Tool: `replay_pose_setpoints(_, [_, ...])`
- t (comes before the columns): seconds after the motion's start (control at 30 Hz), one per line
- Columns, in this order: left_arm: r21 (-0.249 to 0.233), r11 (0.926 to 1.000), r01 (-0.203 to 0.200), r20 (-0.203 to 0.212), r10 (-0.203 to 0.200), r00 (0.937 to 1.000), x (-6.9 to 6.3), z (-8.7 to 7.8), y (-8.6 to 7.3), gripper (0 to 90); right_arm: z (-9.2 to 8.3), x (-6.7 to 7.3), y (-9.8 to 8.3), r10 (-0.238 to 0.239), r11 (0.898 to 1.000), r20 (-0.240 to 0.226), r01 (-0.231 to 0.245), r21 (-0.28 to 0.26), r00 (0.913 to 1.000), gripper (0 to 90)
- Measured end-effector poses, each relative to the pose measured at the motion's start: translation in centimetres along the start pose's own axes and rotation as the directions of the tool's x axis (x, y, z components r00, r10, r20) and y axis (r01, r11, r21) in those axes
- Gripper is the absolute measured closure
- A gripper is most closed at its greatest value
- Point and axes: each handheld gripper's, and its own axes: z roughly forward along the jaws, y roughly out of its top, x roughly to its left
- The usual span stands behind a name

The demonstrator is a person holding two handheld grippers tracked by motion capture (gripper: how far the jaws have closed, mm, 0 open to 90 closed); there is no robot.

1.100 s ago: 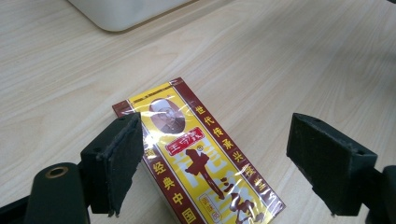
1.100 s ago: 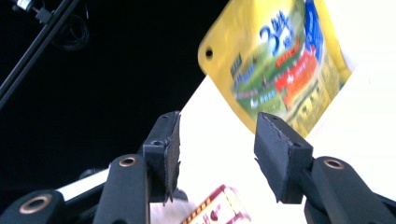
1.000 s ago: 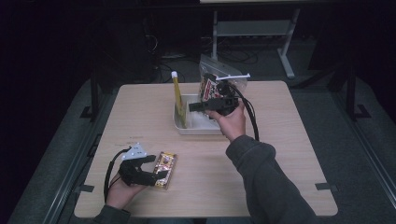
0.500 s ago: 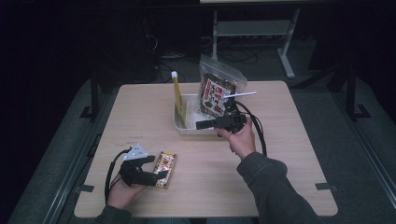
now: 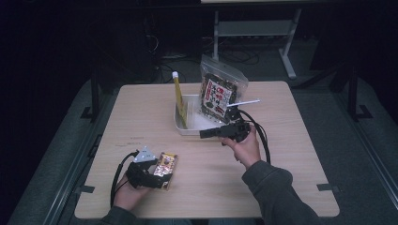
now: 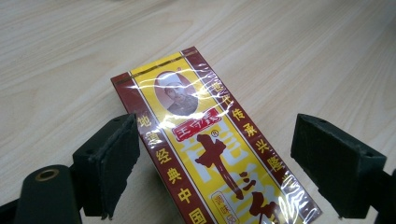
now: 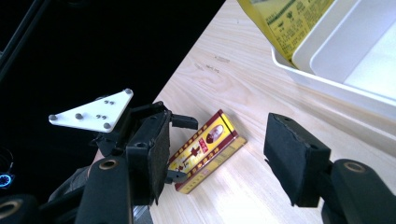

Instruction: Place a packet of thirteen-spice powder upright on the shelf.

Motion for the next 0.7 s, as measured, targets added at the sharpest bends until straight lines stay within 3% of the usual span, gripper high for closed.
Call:
replay_pose_setpoints(0.4, [0.028,0.9996,0.002,-0.033,-0.001,0.9994,-0.3,0.8,-0.1,14.0,0.7,-0.5,-1.2,0.000,1.000,-0.001,0.000,0.027,1.0000,39.0])
replay_pose_setpoints(0.7, [0.037,0.9992,0.018,-0.032,-0.017,0.9994,-0.2,0.9,-0.1,17.0,1.6,-0.6,-1.9,-0.012,0.998,0.006,0.012,0.063,0.9999,38.8])
